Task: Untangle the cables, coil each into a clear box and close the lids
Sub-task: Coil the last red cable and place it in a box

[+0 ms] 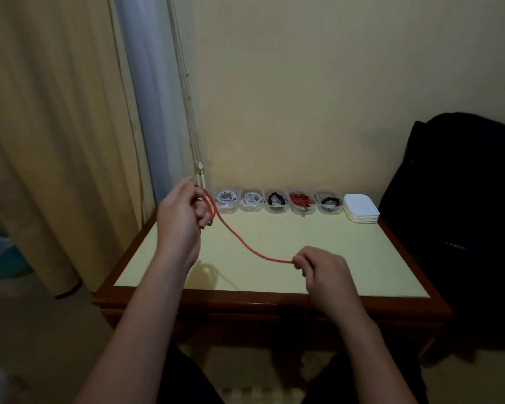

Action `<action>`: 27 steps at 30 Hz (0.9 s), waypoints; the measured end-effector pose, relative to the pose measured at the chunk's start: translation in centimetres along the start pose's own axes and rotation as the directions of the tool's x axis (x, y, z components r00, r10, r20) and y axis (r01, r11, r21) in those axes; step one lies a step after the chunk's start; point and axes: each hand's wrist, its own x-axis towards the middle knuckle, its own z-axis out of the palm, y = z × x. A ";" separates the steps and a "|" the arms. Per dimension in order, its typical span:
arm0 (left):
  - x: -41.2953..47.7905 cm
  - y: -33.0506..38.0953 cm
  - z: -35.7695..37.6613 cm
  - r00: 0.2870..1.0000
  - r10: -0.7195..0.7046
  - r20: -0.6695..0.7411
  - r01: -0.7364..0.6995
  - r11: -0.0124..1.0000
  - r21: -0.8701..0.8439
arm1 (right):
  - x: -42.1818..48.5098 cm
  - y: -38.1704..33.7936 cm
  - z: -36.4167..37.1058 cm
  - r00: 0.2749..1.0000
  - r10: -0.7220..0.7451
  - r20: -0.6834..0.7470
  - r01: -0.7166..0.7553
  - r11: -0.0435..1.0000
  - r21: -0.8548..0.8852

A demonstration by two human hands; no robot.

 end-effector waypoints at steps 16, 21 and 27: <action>-4.9 -4.5 1.6 0.730 -0.427 0.534 0.240 0.891 0.385 | 0.7 -4.1 -2.1 0.965 0.118 -0.236 -0.023 0.929 0.370; -5.3 -4.2 1.9 0.644 -0.449 0.619 0.441 0.880 0.179 | 0.3 -4.7 -1.8 0.969 0.184 -0.166 -0.092 0.890 0.447; -5.2 -4.4 2.4 0.699 -0.468 0.540 0.449 0.876 0.177 | 0.2 -5.1 -1.7 0.992 0.117 -0.049 -0.078 0.867 0.491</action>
